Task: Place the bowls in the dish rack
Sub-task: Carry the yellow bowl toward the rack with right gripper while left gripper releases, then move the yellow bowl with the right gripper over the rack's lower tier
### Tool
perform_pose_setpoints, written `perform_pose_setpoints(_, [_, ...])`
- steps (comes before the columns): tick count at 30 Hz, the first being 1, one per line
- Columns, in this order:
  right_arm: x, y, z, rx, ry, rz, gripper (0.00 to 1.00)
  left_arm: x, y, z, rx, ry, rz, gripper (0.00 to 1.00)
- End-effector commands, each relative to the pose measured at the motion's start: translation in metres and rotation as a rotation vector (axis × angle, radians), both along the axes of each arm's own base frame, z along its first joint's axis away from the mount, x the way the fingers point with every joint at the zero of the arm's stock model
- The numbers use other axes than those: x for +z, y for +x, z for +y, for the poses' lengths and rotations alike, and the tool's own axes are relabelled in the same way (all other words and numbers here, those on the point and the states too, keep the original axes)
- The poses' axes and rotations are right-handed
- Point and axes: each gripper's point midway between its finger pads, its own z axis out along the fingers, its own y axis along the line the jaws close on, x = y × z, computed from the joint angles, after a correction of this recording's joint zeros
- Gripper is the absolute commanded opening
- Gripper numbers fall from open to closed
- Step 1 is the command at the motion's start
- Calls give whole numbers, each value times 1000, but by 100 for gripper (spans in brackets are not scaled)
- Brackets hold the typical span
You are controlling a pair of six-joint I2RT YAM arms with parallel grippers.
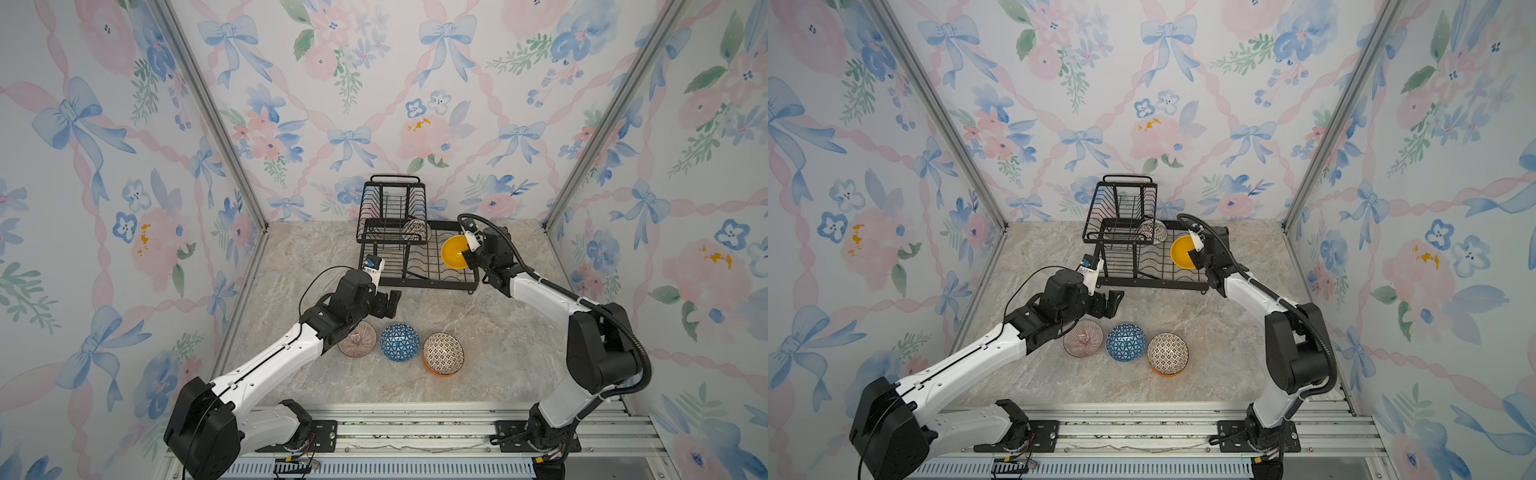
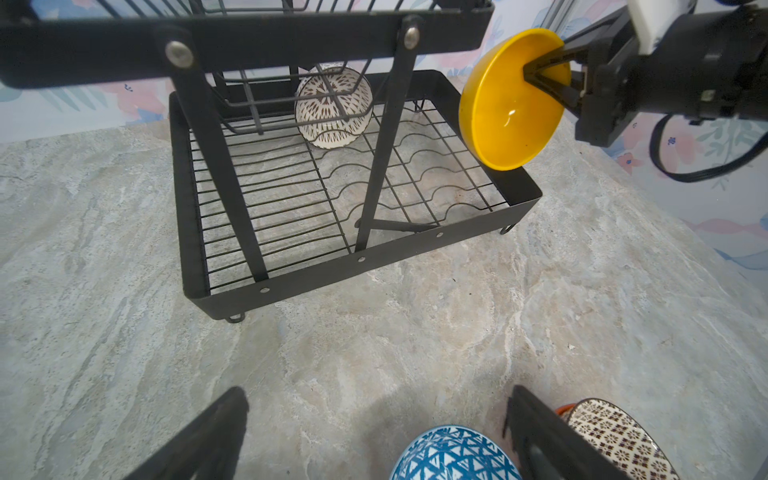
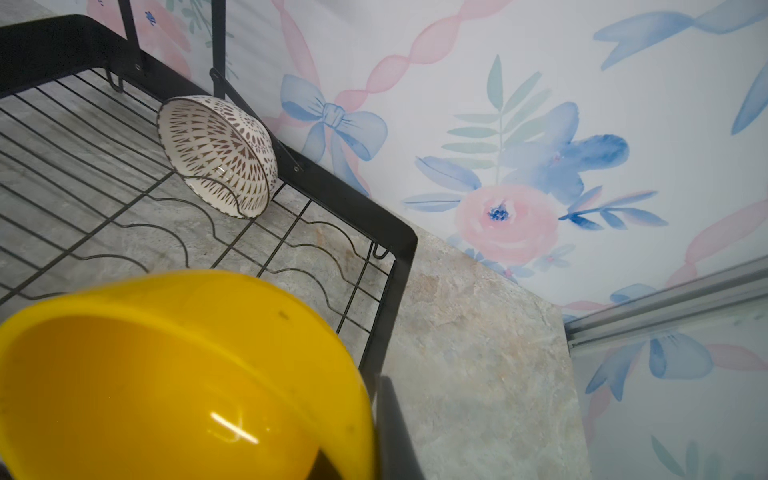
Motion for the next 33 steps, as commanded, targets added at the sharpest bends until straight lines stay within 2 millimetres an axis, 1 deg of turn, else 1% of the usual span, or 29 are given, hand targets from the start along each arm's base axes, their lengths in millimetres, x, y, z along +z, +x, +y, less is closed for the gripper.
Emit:
perform_pose_setpoints(1, [41, 37, 0, 12, -23, -175, 0, 1, 1, -1, -23, 6, 0, 98])
perform_pose_setpoints(5, [41, 61, 4, 30, -56, -202, 0, 4, -1, -2, -32, -5, -1, 98])
perform_pose_setpoints(8, [40, 73, 4, 41, -66, -220, 0, 3, -2, -1, -30, -7, 3, 98])
perform_pose_setpoints(11, [36, 85, 0, 34, -87, -229, 0, 1, -3, 1, -23, -8, 11, 98])
perform_pose_setpoints(18, [28, 103, -4, 36, -116, -253, 0, -1, -3, 3, -21, 0, 22, 98])
perform_pose_setpoints(22, [21, 112, -4, 51, -130, -246, 0, -2, -3, 3, -23, 2, 26, 98])
perform_pose_setpoints(33, [1, 133, 4, 96, -215, -242, 0, -7, -1, 1, -30, 6, 42, 98])
